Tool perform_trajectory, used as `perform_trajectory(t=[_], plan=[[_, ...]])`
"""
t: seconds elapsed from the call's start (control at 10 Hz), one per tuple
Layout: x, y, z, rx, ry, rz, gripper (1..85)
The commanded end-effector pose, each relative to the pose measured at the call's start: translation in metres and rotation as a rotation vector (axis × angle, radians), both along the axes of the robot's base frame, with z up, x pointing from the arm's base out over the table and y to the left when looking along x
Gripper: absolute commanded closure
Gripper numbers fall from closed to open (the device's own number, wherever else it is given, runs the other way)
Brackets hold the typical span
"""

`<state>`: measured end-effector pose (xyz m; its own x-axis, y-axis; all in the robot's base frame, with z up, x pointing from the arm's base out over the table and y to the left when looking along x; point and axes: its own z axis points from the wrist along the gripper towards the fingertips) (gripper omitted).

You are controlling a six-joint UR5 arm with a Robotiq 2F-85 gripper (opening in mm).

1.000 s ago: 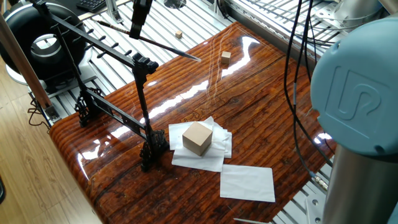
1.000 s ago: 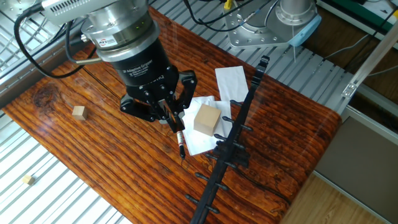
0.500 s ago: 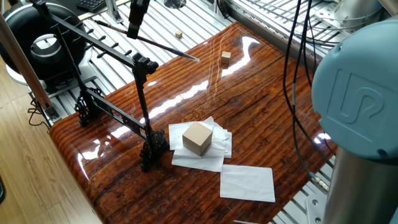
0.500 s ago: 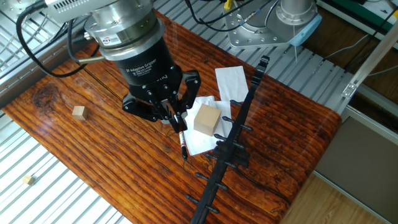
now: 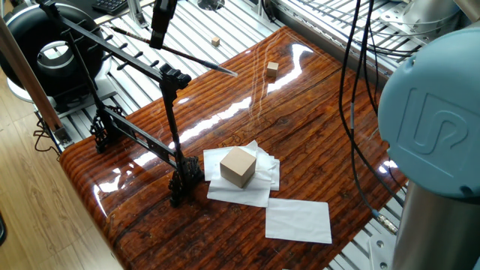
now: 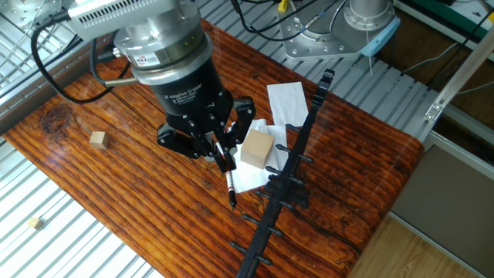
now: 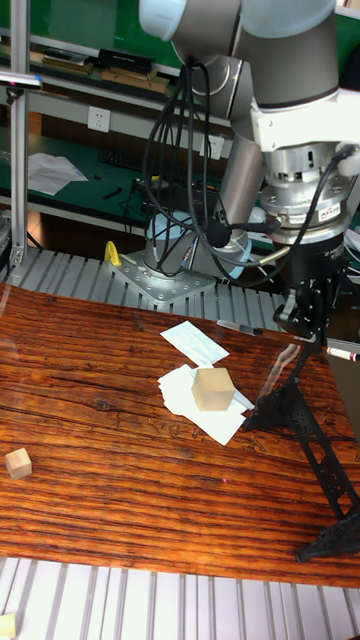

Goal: Place the brush on the pen rack

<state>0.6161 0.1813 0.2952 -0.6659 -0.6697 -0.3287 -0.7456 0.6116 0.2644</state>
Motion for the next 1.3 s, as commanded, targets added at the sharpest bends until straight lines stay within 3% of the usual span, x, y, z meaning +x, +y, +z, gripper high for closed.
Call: perform_trajectory(t=[0.0,1.2], plan=[[0.001,0.0059,0.0019,0.006,-0.004,-0.007,84.3],[0.0003,0.0012,0.0067,-0.032,-0.011,-0.002,84.3]])
